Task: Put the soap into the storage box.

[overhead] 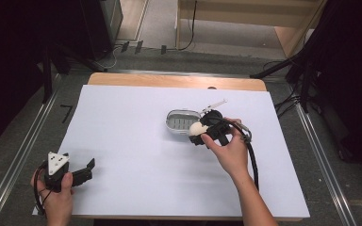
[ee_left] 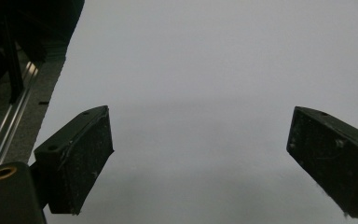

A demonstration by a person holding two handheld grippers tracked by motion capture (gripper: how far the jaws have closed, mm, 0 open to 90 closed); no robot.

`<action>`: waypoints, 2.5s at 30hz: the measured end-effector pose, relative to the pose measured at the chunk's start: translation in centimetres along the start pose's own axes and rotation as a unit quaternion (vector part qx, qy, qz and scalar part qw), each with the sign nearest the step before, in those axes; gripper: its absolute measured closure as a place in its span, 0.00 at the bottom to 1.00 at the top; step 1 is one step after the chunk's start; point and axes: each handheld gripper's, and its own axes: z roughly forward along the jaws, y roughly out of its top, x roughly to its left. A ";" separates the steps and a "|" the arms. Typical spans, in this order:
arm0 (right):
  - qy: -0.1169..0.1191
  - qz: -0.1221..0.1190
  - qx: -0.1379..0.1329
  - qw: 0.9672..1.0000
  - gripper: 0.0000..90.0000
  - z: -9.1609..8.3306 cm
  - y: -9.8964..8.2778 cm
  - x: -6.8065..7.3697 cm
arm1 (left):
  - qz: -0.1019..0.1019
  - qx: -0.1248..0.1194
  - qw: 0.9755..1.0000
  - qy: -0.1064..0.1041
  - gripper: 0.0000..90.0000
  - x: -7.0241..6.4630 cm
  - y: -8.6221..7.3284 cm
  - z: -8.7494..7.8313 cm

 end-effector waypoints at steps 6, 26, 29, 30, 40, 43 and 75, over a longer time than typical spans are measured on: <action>0.000 -0.005 0.001 1.000 0.27 0.1 0.6 0.3 | 0.000 0.000 1.000 0.000 0.08 0.0 0.0 0.0; -0.002 -0.007 -0.006 1.000 0.27 0.3 2.8 0.5 | -0.002 0.001 1.000 0.000 0.08 0.0 0.0 0.0; -0.002 -0.005 -0.006 1.000 0.27 0.5 3.1 0.5 | -0.002 0.002 1.000 0.000 0.08 0.0 0.0 0.0; -0.002 -0.006 -0.005 1.000 0.27 0.5 3.2 0.5 | -0.002 0.002 1.000 0.000 0.08 0.0 0.0 0.0; -0.007 -0.002 -0.002 1.000 0.27 1.5 4.1 0.0 | -0.001 0.003 1.000 0.000 0.08 0.0 0.0 0.0; -0.007 0.004 -0.002 1.000 0.27 1.8 4.4 -0.2 | -0.001 0.004 1.000 0.001 0.08 0.0 0.0 0.1; -0.014 0.029 0.019 0.999 0.27 5.1 6.0 -0.6 | -0.002 0.006 1.000 0.001 0.08 0.0 0.1 0.1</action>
